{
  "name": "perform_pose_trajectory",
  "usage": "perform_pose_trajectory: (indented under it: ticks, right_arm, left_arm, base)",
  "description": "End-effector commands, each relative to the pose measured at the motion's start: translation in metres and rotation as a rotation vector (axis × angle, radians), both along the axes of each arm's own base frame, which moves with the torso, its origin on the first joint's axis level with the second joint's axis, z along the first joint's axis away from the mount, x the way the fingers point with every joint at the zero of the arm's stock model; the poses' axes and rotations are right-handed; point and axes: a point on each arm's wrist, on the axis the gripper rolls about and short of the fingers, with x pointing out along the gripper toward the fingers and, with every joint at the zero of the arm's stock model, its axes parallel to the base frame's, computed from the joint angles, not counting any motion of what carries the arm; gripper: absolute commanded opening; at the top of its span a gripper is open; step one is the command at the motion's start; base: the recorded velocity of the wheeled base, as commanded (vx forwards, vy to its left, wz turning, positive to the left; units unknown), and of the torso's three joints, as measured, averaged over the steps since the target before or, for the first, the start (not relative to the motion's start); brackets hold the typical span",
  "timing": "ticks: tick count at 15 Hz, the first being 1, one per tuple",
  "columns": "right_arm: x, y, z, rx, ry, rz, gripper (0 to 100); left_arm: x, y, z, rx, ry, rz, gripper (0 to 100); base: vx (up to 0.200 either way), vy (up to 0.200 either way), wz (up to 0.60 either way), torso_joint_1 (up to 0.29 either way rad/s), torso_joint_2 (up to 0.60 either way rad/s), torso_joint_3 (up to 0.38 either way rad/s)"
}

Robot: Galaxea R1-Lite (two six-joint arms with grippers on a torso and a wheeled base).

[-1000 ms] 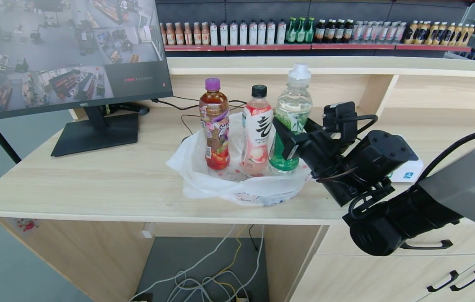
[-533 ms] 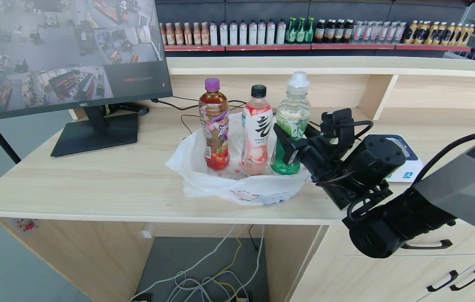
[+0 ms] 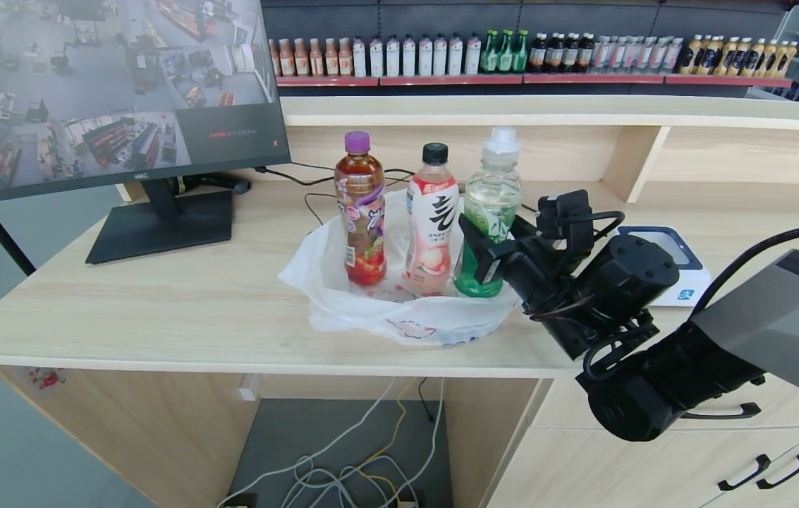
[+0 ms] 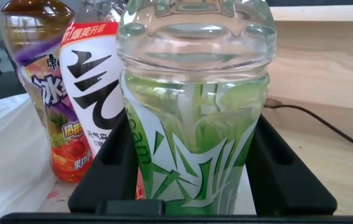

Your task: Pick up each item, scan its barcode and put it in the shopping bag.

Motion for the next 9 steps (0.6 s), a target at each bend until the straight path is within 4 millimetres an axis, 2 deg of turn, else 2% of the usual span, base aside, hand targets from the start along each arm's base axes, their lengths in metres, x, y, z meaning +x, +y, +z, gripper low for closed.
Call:
perform_pose_trajectory:
  ticks: [1, 9]
  right_arm:
    - [-0.0004, -0.0002, -0.0026, -0.007, 0.011, 0.0, 0]
    - [-0.0034, -0.002, -0.0014, -0.004, 0.016, 0.0, 0]
  left_arm:
    - [0.0, 0.0, 0.0, 0.001, 0.0, 0.0, 100]
    - [0.0, 0.0, 0.0, -0.002, 0.0, 0.0, 100]
  base:
    - [0.0, 0.0, 0.0, 0.0, 0.0, 0.0]
    - [0.0, 0.0, 0.0, 0.0, 0.0, 0.0]
